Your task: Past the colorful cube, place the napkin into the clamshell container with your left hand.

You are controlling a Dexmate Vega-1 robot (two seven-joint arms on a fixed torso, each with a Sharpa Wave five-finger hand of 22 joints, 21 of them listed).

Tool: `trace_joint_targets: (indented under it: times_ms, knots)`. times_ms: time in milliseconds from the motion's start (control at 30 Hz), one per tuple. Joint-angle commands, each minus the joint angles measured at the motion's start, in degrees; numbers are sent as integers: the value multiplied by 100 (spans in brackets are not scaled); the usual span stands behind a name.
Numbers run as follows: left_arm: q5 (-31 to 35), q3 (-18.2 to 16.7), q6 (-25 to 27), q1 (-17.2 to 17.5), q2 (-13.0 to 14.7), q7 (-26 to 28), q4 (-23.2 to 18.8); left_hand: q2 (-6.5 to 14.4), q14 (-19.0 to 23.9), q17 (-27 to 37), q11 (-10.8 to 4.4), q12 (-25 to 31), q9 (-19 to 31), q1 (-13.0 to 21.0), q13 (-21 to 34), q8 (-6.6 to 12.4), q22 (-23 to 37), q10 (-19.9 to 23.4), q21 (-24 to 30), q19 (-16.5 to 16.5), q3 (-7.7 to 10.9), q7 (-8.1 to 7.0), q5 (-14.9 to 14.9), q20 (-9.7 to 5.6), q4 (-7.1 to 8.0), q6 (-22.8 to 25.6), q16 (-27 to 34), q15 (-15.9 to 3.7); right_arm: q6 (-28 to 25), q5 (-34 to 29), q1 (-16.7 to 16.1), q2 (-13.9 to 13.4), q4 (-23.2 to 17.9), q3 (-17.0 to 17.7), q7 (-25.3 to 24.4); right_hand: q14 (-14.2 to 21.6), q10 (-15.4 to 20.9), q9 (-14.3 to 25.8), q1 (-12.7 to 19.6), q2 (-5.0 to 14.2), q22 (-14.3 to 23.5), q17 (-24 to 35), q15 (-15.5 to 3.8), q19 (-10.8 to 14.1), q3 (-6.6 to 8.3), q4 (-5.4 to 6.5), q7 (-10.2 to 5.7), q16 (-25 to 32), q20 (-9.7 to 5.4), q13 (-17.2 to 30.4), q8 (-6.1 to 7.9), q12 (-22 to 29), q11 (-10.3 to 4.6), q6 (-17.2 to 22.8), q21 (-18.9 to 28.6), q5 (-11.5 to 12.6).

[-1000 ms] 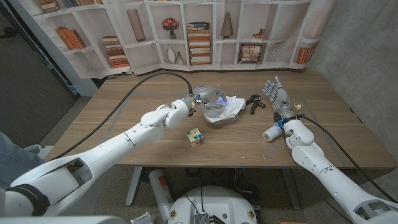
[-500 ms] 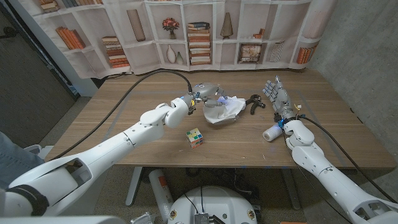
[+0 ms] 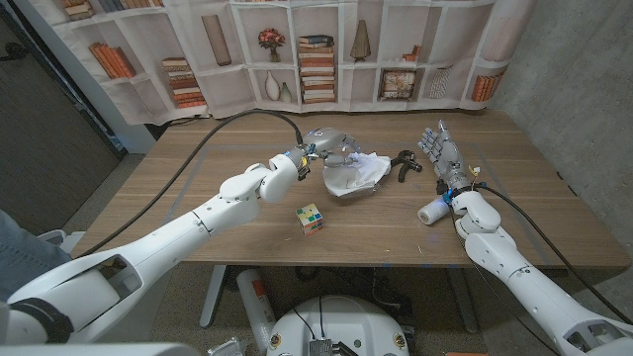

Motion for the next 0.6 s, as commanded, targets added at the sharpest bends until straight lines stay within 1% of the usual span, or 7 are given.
trace_joint_targets:
  times_ms: [33, 100, 233, 300, 500, 567, 600]
  knots:
    - [-33, -157, 95, 158, 87, 81, -230, 21, -37, 12, 21, 32, 14, -45, 11, -8, 26, -13, -19, 2, 10, 1, 60, 17, 20, -22, 26, -577, -31, -14, -26, -41, -96, 8, -15, 41, 50, 33, 13, 61, 25, 24, 9, 38, -5, -34, 1, 4, -7, 11, -2, 6, -12, 40, -16, -6]
    - [-42, -186, 110, 183, 97, 110, -261, 22, -37, 11, 21, 36, 14, -50, 7, -12, 26, -9, -22, 3, 9, 4, 64, 20, 23, -21, 29, -576, -35, -14, -28, -44, -105, 9, -17, 40, 56, 33, 13, 62, 25, 24, 8, 39, -5, -34, -4, 4, -6, 11, -5, 8, 9, 35, -15, -7]
    - [-48, -224, 129, 212, 101, 157, -297, 24, -39, 8, 28, 37, 15, -57, -1, -24, 26, -17, -26, 5, 8, -4, 72, 25, 29, -35, 33, -579, -41, -16, -27, -47, -113, 8, -18, 42, 60, 33, 12, 62, 25, 24, 2, 40, -6, -35, -8, 4, -6, 11, -4, 9, 2, 36, -15, -8]
    - [22, -247, 231, 245, 94, 213, -349, 25, -36, 6, 36, 37, 16, -61, -5, -27, 26, -22, -29, 5, 7, 2, 76, 23, 31, -36, 36, -580, -48, -16, -27, -50, -119, 8, -20, 43, 46, 33, 12, 62, 25, 24, 1, 39, -7, -35, -5, 4, -5, 11, -5, 3, -16, 35, -15, -9]
    - [-183, -376, 217, 306, 77, 340, -338, 56, -45, 3, 41, 38, 19, -80, -20, -42, 27, -42, -44, -10, 13, -11, 92, 19, 51, -45, 44, -568, -64, -5, -27, -54, -107, 11, -17, 42, 45, 33, 10, 61, 25, 24, 3, 40, -9, -36, -1, 4, -5, 11, -3, 2, -17, 39, -15, -12]
    - [-222, -394, 214, 315, 74, 361, -332, 80, -67, 0, 55, 27, 20, -102, -29, -67, 28, -87, -52, -17, 15, -2, 100, 20, 71, -87, 41, -544, -63, -2, -23, -50, -93, 10, -12, 36, 43, 33, 9, 61, 25, 24, 6, 40, -9, -36, -4, 1, -7, 11, -3, 2, -12, 39, -15, -12]
    - [-260, -404, 205, 317, 72, 358, -326, 109, -115, -5, 86, 25, 23, -134, -38, -92, 30, -112, -57, -18, 15, 8, 105, 24, 98, -129, 27, -514, -63, -1, -19, -48, -85, 10, -9, 36, 46, 33, 9, 61, 25, 24, 11, 39, -10, -36, -6, 1, -10, 11, -5, 3, -10, 34, -16, -13]
